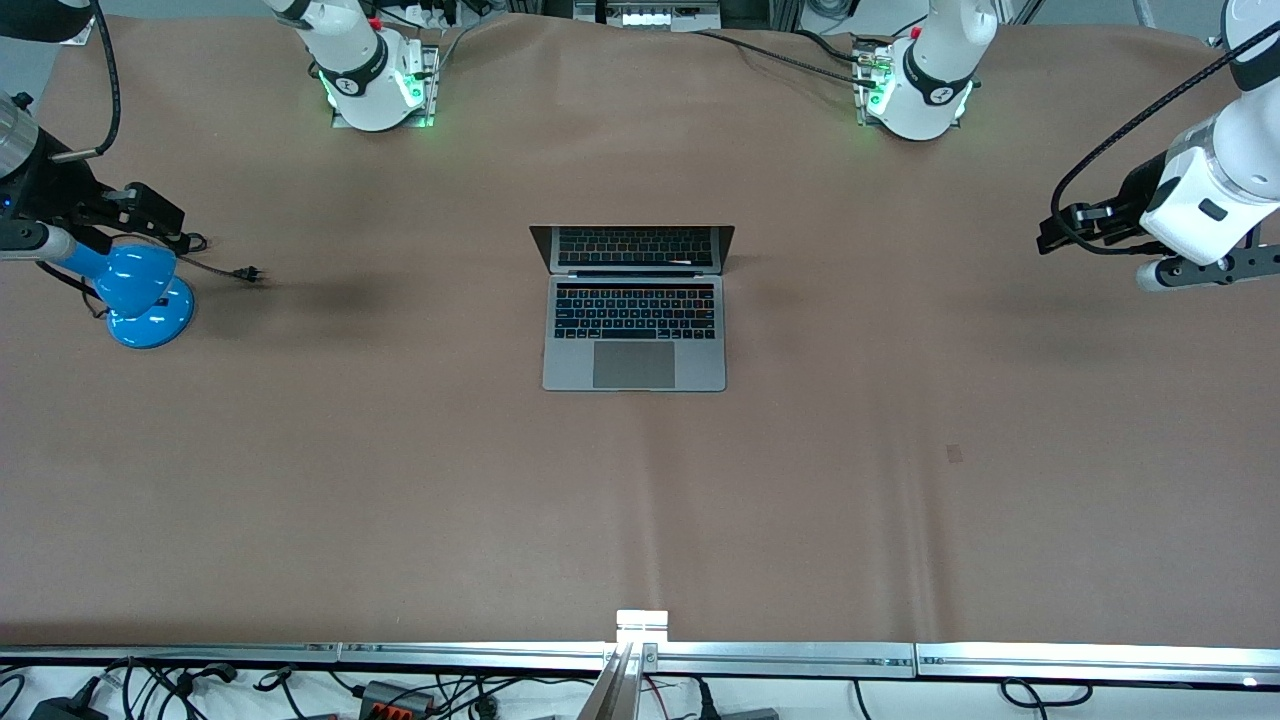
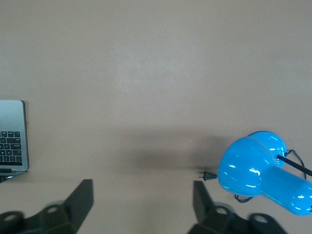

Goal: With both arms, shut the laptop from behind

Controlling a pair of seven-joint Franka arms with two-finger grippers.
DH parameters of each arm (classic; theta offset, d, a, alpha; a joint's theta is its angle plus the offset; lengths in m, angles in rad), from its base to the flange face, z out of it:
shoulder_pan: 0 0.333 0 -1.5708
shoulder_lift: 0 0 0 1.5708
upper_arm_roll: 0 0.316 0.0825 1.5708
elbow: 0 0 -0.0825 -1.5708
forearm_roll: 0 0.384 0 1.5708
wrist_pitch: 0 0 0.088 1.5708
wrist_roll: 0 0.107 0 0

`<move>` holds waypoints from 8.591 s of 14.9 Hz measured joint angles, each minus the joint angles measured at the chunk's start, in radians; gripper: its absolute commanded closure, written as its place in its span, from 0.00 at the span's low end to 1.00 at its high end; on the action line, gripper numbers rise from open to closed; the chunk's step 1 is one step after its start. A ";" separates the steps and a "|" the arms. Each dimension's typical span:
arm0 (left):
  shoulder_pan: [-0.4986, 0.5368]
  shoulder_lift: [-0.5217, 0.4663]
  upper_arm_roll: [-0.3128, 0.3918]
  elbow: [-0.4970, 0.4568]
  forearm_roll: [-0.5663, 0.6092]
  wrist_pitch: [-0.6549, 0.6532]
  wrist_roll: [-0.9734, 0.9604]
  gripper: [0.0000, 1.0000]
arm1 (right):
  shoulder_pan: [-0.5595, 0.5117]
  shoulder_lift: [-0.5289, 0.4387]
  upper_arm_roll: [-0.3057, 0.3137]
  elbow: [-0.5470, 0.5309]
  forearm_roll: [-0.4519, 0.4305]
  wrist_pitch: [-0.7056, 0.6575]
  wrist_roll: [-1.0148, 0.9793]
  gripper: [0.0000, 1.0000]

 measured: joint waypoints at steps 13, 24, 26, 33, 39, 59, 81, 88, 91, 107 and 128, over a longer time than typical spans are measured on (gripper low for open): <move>-0.003 0.001 -0.003 0.000 -0.015 -0.037 0.070 0.99 | 0.015 0.021 0.018 -0.015 0.017 -0.141 -0.039 1.00; -0.039 0.130 -0.214 -0.133 -0.349 0.088 0.034 1.00 | 0.333 0.101 0.036 -0.201 0.280 -0.162 -0.042 1.00; -0.041 0.121 -0.284 -0.246 -0.381 0.199 0.033 1.00 | 0.451 0.110 0.039 -0.240 0.297 -0.107 -0.005 1.00; -0.043 0.049 -0.527 -0.476 -0.490 0.442 -0.032 1.00 | 0.709 0.182 0.041 -0.344 0.359 0.252 0.229 1.00; -0.048 0.098 -0.595 -0.509 -0.529 0.610 -0.090 1.00 | 0.716 0.221 0.040 -0.342 0.381 0.405 0.279 1.00; -0.038 0.528 -0.534 -0.236 -0.483 0.812 -0.118 1.00 | 0.605 0.607 0.003 0.032 0.381 0.507 0.312 1.00; -0.126 0.430 -0.215 -0.058 -0.290 0.354 -0.126 0.98 | 0.604 0.763 -0.102 0.262 0.301 0.432 0.310 1.00; -0.059 0.213 -0.003 0.141 -0.088 -0.048 0.037 0.00 | 0.597 0.594 -0.273 0.435 0.209 0.002 0.279 1.00; -0.007 0.149 0.069 0.165 -0.011 -0.053 0.186 0.00 | 0.591 0.581 -0.346 0.517 0.209 -0.092 0.238 0.79; 0.059 0.042 -0.079 0.090 0.076 0.030 -0.022 0.00 | 0.219 0.474 -0.244 0.593 0.174 -0.114 0.094 0.00; 0.064 0.056 -0.087 0.110 0.075 0.028 -0.024 0.00 | 0.043 0.098 -0.040 0.112 0.005 -0.004 0.046 0.00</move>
